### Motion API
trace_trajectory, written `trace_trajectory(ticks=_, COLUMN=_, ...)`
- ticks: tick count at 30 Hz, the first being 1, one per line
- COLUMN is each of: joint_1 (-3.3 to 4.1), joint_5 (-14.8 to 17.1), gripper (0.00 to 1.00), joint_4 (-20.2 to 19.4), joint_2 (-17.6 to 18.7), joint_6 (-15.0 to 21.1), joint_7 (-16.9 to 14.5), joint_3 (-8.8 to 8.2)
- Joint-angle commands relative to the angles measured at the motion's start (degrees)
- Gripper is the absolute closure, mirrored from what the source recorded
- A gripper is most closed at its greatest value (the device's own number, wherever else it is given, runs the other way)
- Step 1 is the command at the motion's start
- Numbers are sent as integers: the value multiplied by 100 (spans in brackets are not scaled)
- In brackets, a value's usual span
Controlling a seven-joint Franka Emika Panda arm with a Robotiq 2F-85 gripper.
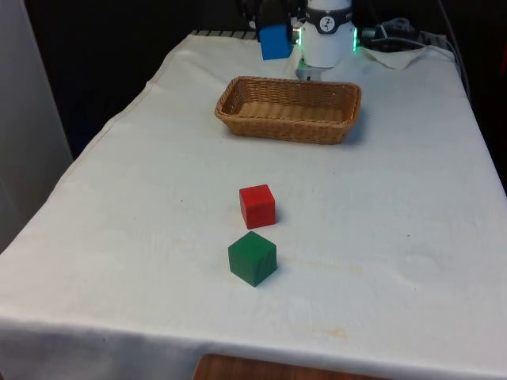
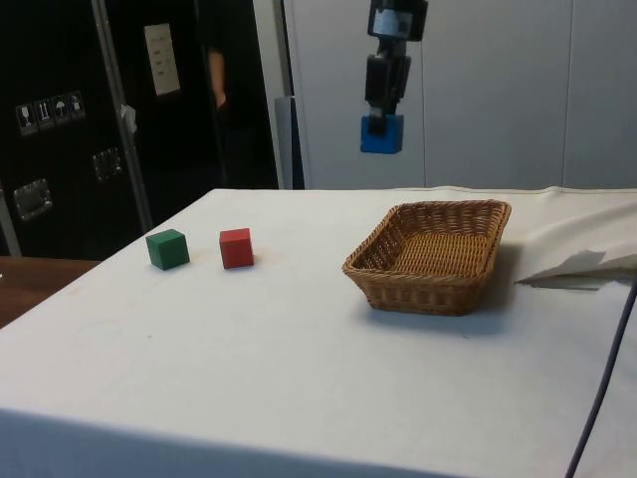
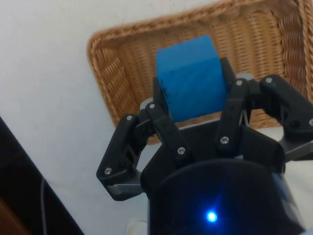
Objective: Pick up the blue cube and place it into the basket.
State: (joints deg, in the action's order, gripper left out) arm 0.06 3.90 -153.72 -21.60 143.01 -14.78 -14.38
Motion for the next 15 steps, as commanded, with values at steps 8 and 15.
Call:
trace_trajectory(ticks=8, joint_1=-97, joint_5=-487, gripper=100, joint_4=-344, joint_2=-304, joint_6=17, joint_7=40, joint_3=-17)
trace_trajectory(ticks=15, joint_1=-126, joint_5=-865, gripper=100, joint_4=-521, joint_2=-441, joint_6=17, joint_7=115, joint_3=6)
